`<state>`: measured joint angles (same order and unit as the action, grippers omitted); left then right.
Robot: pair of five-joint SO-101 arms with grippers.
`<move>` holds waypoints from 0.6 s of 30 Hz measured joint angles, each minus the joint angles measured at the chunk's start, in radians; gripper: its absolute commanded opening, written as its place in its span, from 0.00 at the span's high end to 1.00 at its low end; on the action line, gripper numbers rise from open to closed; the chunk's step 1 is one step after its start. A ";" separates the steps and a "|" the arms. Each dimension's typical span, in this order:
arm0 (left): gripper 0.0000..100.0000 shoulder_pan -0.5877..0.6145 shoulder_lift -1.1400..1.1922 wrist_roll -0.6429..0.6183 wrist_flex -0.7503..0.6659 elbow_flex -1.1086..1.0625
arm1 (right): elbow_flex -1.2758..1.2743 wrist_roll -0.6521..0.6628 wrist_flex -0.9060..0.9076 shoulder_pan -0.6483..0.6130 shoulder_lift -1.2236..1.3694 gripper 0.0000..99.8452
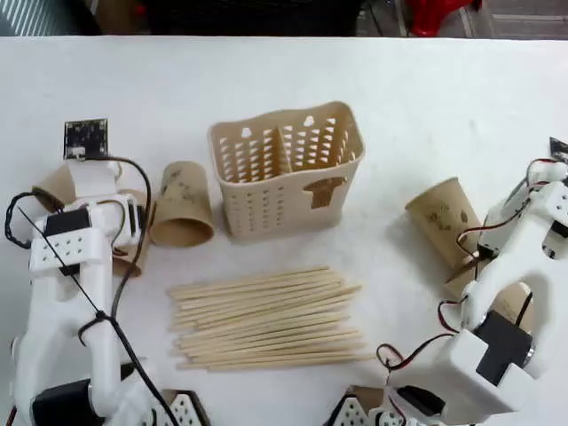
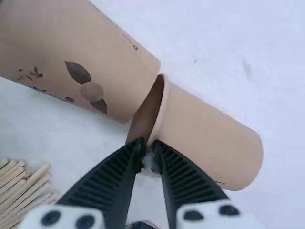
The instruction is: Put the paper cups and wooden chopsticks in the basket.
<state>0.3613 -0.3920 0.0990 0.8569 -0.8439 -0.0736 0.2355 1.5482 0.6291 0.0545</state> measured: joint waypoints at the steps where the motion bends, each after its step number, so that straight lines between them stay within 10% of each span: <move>1: 0.83 0.000 0.000 0.000 0.000 0.000 | 0.006 0.009 0.003 0.009 0.000 0.98; 18: 0.83 0.000 0.000 0.000 0.000 0.000 | 0.018 0.242 0.075 0.126 -0.207 0.98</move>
<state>0.3613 -0.3920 0.0990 0.8569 -0.8439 -0.0552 0.4780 1.6233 0.7549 -0.1527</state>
